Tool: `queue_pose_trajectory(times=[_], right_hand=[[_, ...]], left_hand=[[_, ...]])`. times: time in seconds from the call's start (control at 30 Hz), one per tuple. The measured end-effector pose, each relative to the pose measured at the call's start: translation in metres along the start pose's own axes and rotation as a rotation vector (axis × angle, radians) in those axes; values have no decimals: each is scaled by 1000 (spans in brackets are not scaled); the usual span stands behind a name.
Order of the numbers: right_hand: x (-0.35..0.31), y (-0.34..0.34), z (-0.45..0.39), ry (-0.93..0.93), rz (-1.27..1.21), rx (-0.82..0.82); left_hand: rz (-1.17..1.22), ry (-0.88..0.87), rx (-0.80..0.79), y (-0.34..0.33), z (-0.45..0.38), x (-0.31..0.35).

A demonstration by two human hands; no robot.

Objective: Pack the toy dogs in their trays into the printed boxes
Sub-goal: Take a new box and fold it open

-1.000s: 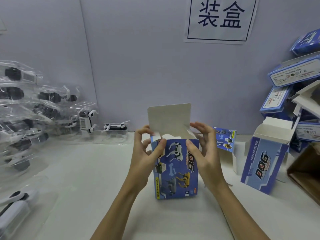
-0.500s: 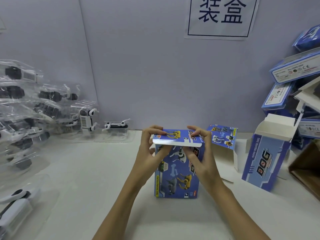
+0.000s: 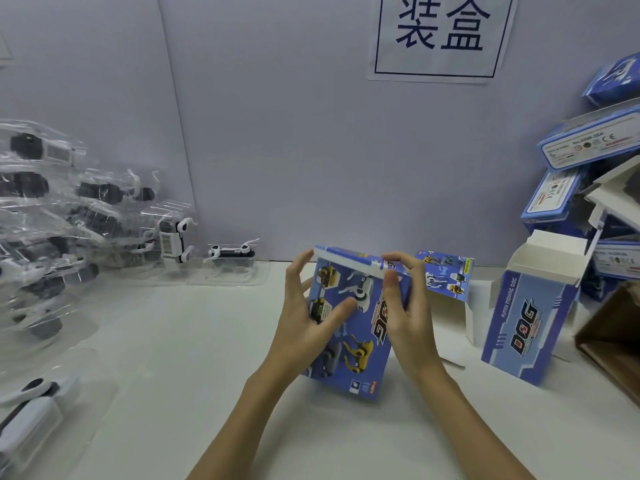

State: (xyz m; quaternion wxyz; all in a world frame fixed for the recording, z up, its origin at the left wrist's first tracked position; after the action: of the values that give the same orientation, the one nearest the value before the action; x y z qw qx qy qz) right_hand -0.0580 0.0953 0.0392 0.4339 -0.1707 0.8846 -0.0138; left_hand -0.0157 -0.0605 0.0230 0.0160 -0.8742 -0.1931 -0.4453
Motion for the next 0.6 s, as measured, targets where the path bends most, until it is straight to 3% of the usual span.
queue_pose_trajectory(times=[0.1, 0.2, 0.37, 0.5, 0.6], right_hand=[[-5, 1, -1, -115, -126, 48], [-12, 2, -2, -107, -196, 66], [-16, 0, 0, -60, -116, -16], [-12, -1, 0, -14, -58, -104], [-11, -2, -3, -122, -101, 7]], left_hand=[[59, 49, -5, 1, 1, 2], [113, 84, 12, 4, 0, 5], [120, 127, -103, 13, -1, 5], [-13, 94, -150, 16, -1, 5], [-38, 63, -205, 16, 0, 6]])
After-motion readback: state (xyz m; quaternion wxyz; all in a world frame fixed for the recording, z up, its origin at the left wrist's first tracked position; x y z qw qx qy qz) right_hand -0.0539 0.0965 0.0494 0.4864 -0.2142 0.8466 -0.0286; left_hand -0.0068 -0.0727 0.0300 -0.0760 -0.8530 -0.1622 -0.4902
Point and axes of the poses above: each hand's wrist, its own z-axis away from the middle knuckle, its own y-axis out of the back of the hand, x = y × z, the point moved 2 cm from there along -z, towards the middle knuckle, and after that the axes turned 8 degrees about -z, right-handed, at the moved point
